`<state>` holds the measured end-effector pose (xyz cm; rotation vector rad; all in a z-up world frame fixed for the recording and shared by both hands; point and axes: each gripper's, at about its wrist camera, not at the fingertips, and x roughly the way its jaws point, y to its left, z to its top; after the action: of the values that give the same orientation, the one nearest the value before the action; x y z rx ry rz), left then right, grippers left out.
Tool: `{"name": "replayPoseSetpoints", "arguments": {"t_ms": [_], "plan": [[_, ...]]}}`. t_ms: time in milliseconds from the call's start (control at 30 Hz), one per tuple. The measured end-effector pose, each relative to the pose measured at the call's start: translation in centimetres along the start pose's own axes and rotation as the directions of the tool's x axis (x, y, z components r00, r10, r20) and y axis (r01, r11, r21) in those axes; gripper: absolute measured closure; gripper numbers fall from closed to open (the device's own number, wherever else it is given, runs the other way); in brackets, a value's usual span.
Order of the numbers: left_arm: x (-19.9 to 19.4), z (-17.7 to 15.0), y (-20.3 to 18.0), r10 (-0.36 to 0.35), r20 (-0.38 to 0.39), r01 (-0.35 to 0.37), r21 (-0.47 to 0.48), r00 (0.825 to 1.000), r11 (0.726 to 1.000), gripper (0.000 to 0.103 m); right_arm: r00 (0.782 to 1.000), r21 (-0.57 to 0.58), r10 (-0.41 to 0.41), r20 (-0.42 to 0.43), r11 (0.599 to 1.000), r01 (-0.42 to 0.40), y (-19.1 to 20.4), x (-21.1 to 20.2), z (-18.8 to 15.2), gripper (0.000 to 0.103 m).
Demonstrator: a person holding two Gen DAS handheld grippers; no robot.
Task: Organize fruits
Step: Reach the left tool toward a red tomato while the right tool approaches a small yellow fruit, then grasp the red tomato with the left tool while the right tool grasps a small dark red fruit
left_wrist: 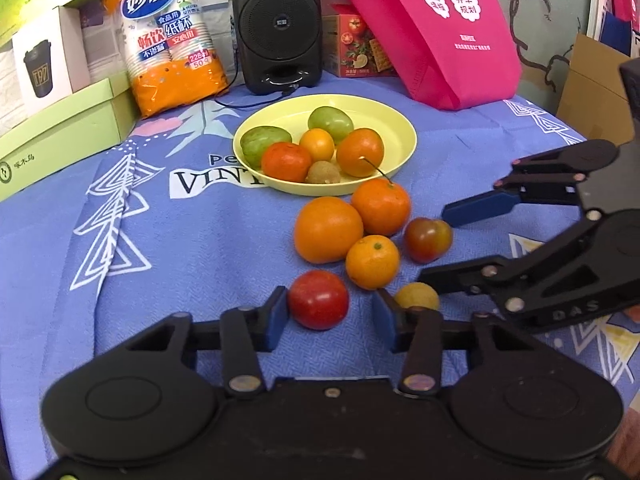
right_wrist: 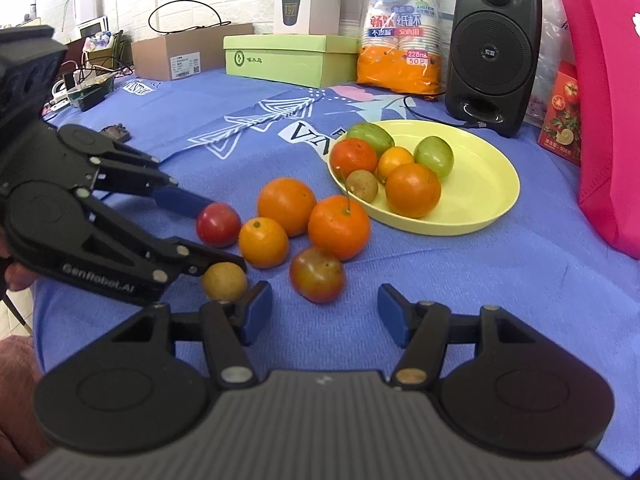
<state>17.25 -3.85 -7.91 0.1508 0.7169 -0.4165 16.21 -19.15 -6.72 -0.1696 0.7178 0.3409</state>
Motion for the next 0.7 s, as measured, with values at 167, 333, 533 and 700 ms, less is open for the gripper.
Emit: {"name": "replayPoseSetpoints", "arguments": {"t_ms": [167,333,533,700], "plan": [[-0.1,-0.1,0.2,-0.005,0.000,0.005,-0.015,1.000,1.000,0.061,1.000,0.011,0.001,0.003,1.000,-0.001,0.0,0.9,0.4,0.053],[-0.4,-0.3,0.2,-0.007,0.002,0.007,-0.025,1.000,1.000,0.061,1.000,-0.005,0.011,0.003,1.000,-0.011,0.3,1.1,0.6,0.069],[-0.6,-0.4,0.2,-0.014,0.003,0.014,-0.039,1.000,0.999,0.066,1.000,-0.011,0.009,0.002,1.000,-0.009,0.6,1.1,0.7,0.073],[-1.1,-0.7,0.4,-0.022,0.006,0.022,-0.060,1.000,0.998,0.072,1.000,-0.014,0.008,0.003,1.000,-0.008,0.8,0.7,0.5,0.073]]}}
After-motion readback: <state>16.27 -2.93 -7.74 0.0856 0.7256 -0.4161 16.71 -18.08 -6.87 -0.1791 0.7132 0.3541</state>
